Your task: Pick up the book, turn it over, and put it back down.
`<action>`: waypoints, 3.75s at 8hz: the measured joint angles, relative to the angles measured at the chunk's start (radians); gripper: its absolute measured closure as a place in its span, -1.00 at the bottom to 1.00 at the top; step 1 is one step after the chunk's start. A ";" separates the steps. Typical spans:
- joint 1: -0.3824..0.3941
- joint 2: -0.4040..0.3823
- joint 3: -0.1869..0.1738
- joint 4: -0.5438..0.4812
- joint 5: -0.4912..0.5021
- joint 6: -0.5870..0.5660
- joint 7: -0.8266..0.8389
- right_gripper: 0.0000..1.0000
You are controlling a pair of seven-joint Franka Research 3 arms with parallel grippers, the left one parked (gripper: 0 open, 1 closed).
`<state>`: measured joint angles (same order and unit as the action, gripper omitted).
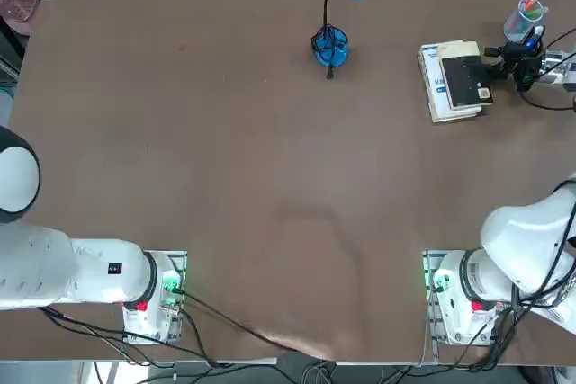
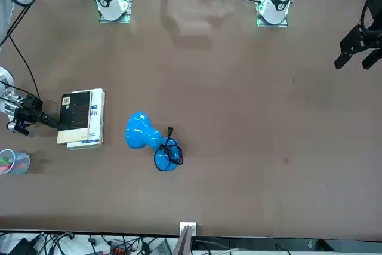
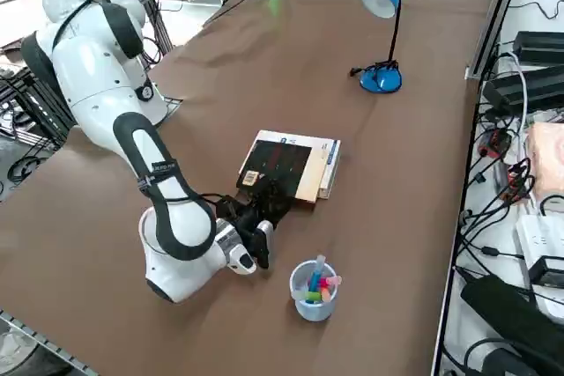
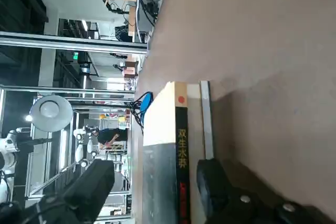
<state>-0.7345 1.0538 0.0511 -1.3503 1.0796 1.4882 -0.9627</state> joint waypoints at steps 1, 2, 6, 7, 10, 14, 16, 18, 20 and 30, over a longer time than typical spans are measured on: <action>0.003 0.003 0.002 0.000 0.011 0.000 0.001 -0.87; 0.007 0.008 0.003 0.000 0.027 0.000 0.001 -0.84; 0.013 0.015 0.004 0.001 0.040 -0.002 0.009 -0.74; 0.013 0.015 0.004 0.001 0.040 -0.002 0.009 -0.70; 0.013 0.015 0.004 0.002 0.040 -0.002 0.010 -0.50; 0.016 0.016 0.004 0.002 0.040 -0.002 0.010 0.00; 0.017 0.016 0.004 0.002 0.040 -0.002 0.010 0.41; 0.017 0.016 0.004 0.002 0.040 -0.003 0.010 0.77; 0.016 0.015 0.004 0.009 0.040 -0.023 0.026 0.77; 0.160 -0.465 0.017 0.113 -0.659 0.011 0.455 0.77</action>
<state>-0.5745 0.5885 0.0686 -1.2369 0.4202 1.4987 -0.5082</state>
